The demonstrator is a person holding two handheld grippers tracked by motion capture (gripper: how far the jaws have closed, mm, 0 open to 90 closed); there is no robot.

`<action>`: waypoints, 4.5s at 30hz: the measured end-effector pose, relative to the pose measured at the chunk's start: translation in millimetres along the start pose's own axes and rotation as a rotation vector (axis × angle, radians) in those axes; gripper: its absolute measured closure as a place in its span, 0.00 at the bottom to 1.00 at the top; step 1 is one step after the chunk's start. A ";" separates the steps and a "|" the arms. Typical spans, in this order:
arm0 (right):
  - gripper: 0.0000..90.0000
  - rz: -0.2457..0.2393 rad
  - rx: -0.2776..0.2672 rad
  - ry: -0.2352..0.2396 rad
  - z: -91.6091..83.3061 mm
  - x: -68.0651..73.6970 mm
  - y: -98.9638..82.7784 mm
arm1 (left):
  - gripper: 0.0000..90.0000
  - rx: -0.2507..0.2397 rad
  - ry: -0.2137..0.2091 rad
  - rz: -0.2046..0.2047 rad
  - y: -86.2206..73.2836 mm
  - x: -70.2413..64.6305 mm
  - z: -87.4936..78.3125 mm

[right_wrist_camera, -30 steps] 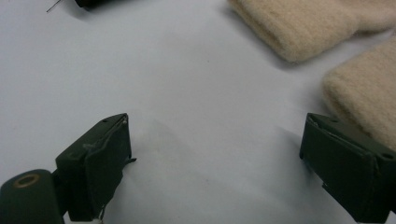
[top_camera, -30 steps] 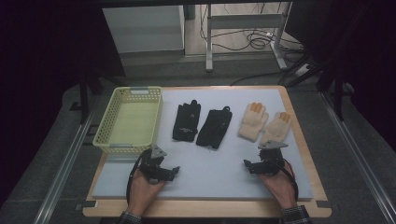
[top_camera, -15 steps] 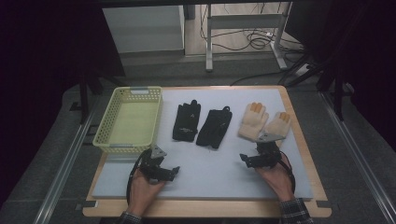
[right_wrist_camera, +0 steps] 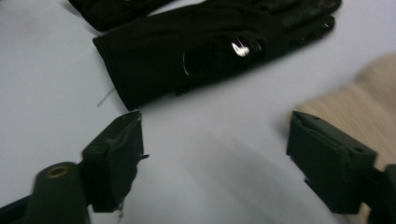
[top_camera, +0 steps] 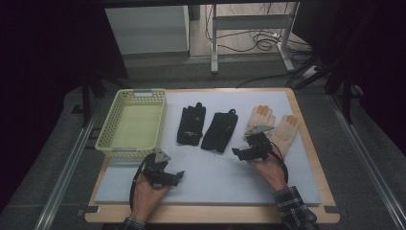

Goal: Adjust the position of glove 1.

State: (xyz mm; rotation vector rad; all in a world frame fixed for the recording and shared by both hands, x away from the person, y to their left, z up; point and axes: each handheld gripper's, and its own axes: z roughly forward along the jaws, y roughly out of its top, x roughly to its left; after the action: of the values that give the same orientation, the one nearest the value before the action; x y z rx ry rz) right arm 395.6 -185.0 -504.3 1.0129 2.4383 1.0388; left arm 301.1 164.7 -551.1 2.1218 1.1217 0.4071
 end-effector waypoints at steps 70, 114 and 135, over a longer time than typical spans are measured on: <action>0.81 -0.035 0.021 0.255 9.2 67.0 -2.3 | 0.03 0.000 -0.001 -0.002 -0.1 0.0 0.1; 0.62 -0.107 0.008 0.138 110.0 33.5 101.4 | 0.03 0.000 -0.003 -0.002 0.0 0.3 0.1; 0.85 -0.062 0.049 0.247 160.2 30.4 116.3 | 0.03 0.000 -0.003 -0.002 -0.1 0.2 0.2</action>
State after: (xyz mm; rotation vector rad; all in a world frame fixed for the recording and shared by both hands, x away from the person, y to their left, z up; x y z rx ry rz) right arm 513.2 -25.2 -531.3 0.8617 2.6845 1.1489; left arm 301.3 164.8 -551.3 2.1202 1.1221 0.4027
